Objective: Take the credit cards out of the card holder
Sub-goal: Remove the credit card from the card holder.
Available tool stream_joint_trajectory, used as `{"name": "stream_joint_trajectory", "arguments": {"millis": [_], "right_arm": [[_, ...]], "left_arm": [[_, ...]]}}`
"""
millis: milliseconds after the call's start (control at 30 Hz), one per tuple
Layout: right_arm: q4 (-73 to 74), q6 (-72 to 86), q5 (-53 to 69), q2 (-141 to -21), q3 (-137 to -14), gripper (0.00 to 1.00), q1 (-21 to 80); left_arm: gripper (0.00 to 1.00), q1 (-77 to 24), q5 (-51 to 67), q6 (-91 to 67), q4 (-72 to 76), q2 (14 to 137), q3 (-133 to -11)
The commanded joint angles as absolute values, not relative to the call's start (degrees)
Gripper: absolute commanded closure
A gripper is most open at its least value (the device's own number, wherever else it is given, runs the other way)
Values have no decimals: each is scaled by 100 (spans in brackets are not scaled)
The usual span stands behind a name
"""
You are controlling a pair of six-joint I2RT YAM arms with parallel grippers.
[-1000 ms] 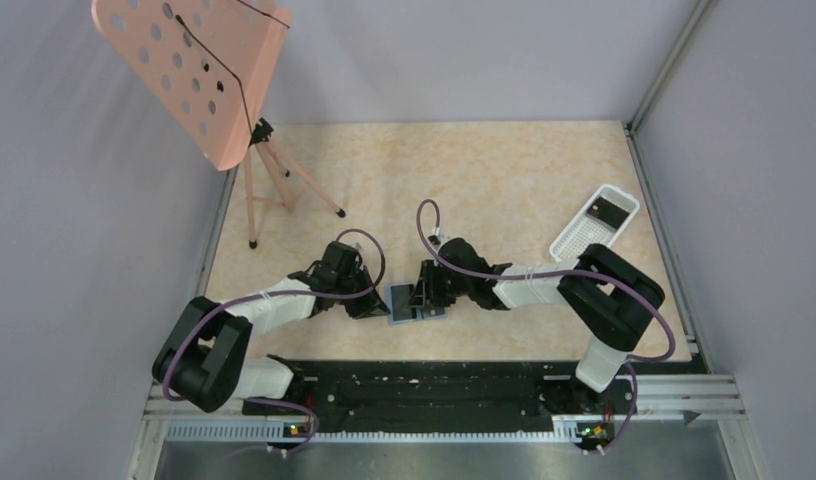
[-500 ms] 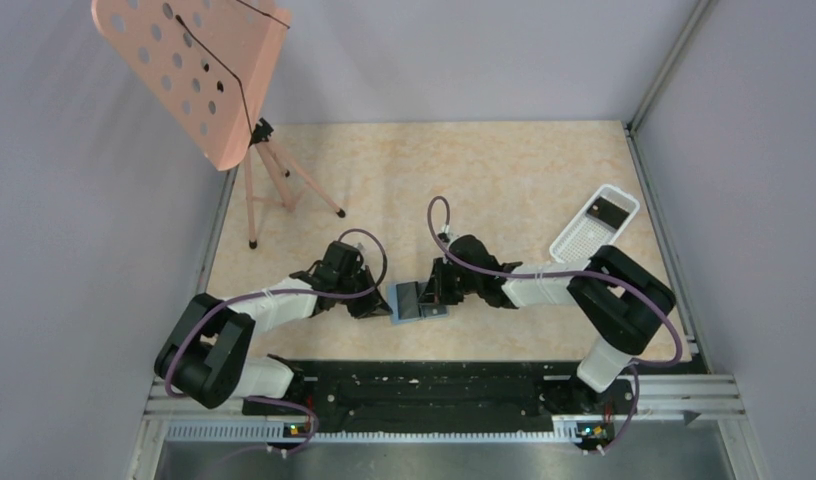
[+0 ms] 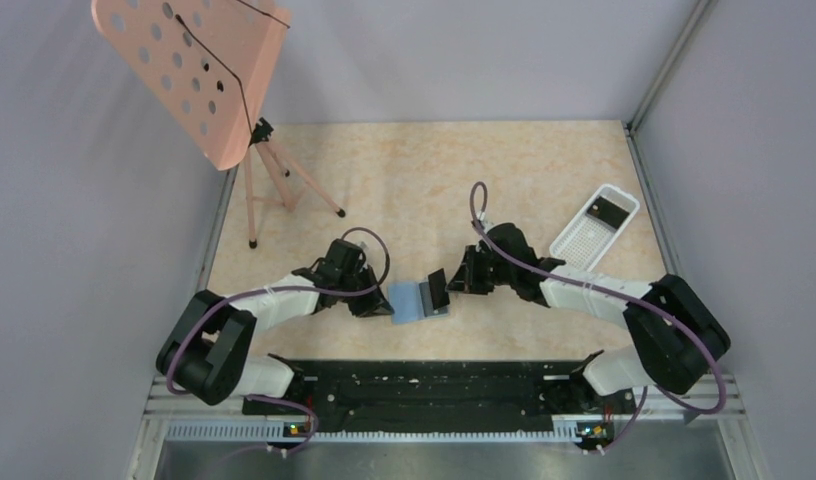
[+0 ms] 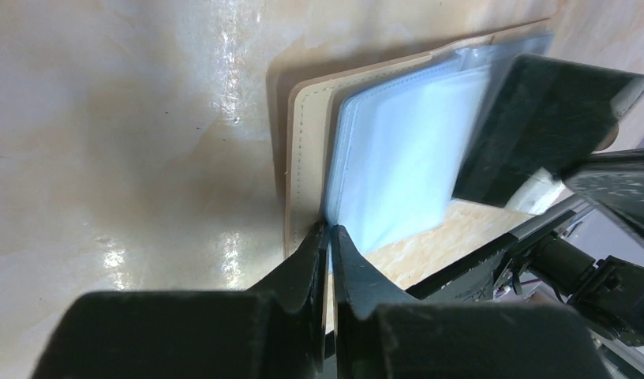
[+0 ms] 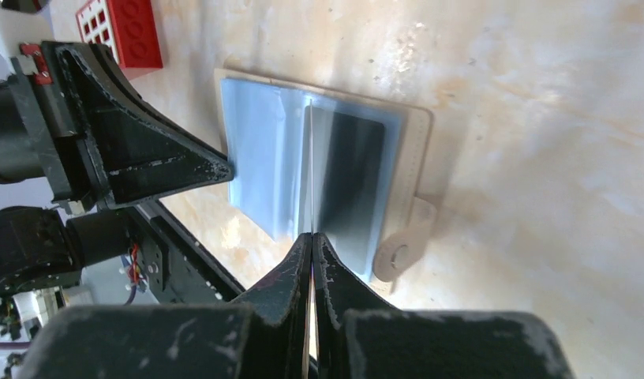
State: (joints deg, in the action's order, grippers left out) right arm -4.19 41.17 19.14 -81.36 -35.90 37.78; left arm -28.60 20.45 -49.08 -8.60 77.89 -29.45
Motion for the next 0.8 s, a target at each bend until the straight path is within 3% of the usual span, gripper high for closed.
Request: {"name": "stream_joint_trajectory", "arguments": {"millis": [0, 167, 333, 500, 767], "right_arm": [[177, 4103, 1828, -7530, -3572, 100, 3672], [423, 4623, 1717, -7098, -3573, 100, 3657], [368, 5408, 1837, -6787, -3636, 100, 3656], [314, 5965, 1904, -6541, -3698, 100, 3653], [144, 6263, 2091, -6255, -3693, 100, 3655]], "left_arm": [[82, -2936, 1920, -4511, -1293, 7565, -3342], [69, -3353, 1541, -4041, -1336, 7110, -3849], [65, -4494, 489, -2579, -786, 6704, -4086], [58, -5609, -329, -809, 521, 6087, -3594], [52, -6308, -678, 940, 1414, 5908, -3102]]}}
